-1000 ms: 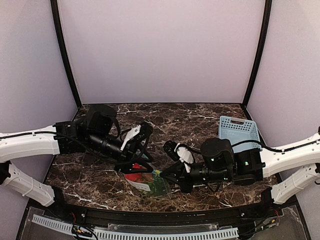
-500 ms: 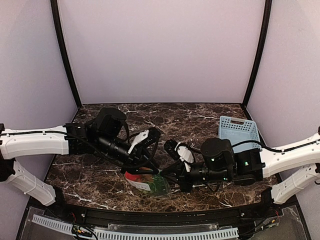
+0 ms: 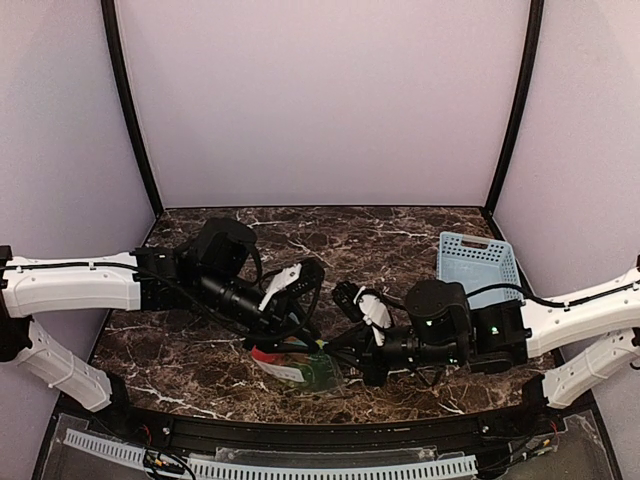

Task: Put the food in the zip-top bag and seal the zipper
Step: Zip the zipper of the food storage bag.

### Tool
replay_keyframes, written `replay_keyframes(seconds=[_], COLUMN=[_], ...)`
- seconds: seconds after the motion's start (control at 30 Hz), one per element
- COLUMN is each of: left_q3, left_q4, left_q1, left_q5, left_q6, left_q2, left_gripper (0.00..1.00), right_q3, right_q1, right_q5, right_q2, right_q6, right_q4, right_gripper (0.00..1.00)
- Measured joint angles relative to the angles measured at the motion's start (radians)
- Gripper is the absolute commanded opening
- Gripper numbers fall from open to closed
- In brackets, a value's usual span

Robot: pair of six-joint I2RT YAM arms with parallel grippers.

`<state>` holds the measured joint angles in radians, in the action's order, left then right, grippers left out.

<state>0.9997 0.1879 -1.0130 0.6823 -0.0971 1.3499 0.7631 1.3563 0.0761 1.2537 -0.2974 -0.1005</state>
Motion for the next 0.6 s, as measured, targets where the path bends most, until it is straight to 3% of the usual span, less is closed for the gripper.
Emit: replay_keyframes(seconds=[0.6], left_q3=[0.0], left_q4=[-0.016], left_q1=[-0.001], left_q5=[-0.008], left_q6=[0.0], left_q2=[0.005], left_gripper=[0.4], right_q3=[-0.019], right_q1=[0.0], right_q5=[0.011], right_q2=[-0.018], right_q6=[-0.018], right_q4=[-0.027], right_gripper=[0.0])
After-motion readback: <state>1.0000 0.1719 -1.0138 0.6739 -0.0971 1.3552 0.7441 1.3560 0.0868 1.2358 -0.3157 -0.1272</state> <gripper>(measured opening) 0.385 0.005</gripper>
